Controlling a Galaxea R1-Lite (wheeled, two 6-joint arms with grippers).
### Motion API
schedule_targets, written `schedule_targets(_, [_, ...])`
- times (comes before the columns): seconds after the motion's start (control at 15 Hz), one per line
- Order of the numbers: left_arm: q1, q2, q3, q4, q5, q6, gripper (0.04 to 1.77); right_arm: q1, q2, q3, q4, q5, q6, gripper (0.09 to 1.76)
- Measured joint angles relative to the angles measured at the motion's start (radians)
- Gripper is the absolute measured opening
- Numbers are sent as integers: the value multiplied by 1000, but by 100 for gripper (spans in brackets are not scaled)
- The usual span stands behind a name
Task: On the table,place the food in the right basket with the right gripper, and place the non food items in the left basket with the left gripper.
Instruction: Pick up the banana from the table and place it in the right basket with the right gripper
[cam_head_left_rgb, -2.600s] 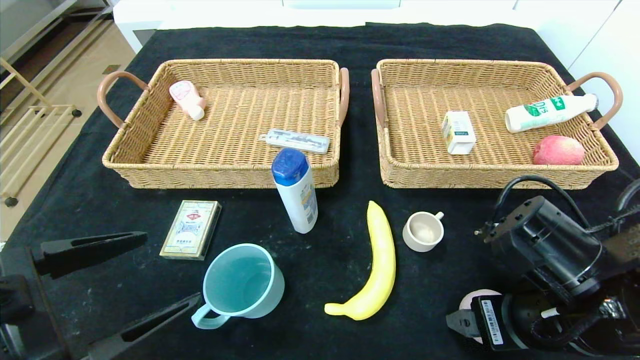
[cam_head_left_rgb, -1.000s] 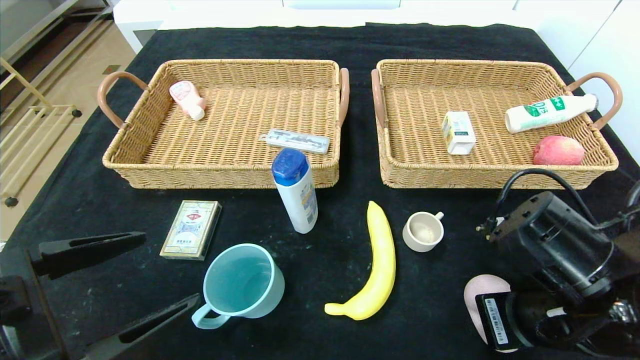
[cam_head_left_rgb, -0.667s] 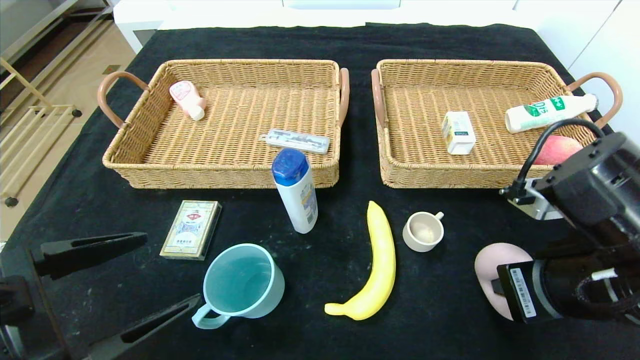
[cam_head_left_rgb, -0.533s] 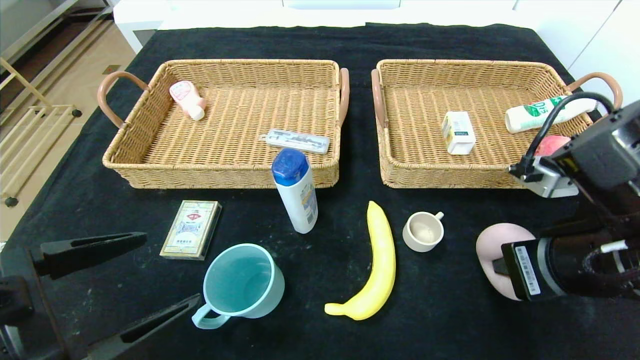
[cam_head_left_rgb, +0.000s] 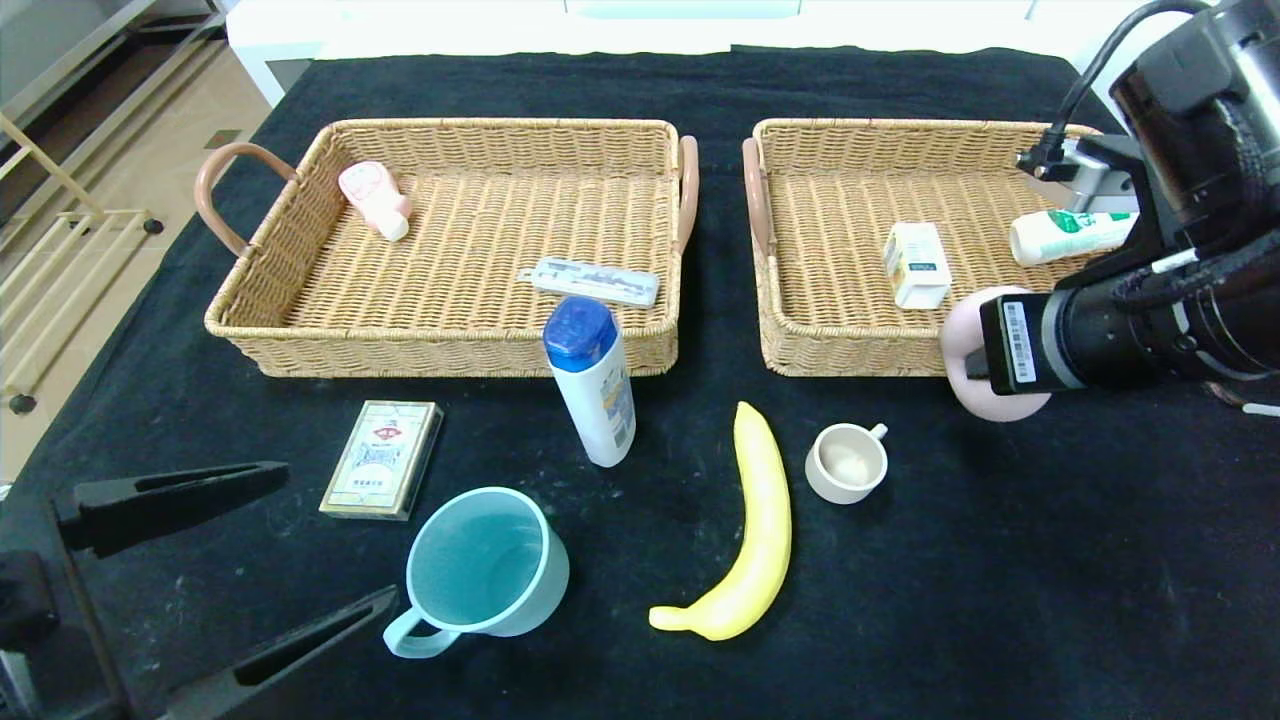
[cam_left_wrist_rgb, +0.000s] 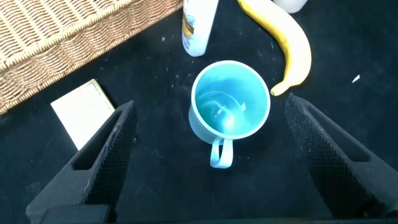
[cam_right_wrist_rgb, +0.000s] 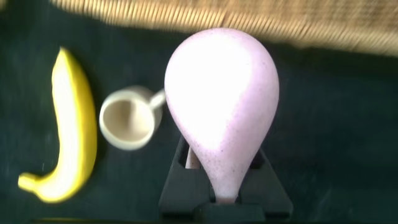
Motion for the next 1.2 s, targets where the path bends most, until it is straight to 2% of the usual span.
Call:
schedule_targets(0.33, [-2, -2, 0, 0, -1, 5, 172, -65, 118, -218, -4, -1, -52, 21])
schedule_targets(0.47, [-3, 0, 0, 0, -1, 10, 172, -82, 179, -293, -61, -1, -100, 21])
schedule_targets(0.73, [-5, 1, 1, 0, -2, 16, 172, -89, 259, -310, -223, -10, -124, 21])
schedule_targets(0.93, [-4, -1, 1, 0, -1, 16, 172, -89, 285, -276, -350, -39, -124, 21])
schedule_targets(1.2, [-5, -1, 1, 0, -1, 16, 172, -77, 296, -248, -371, -39, -126, 21])
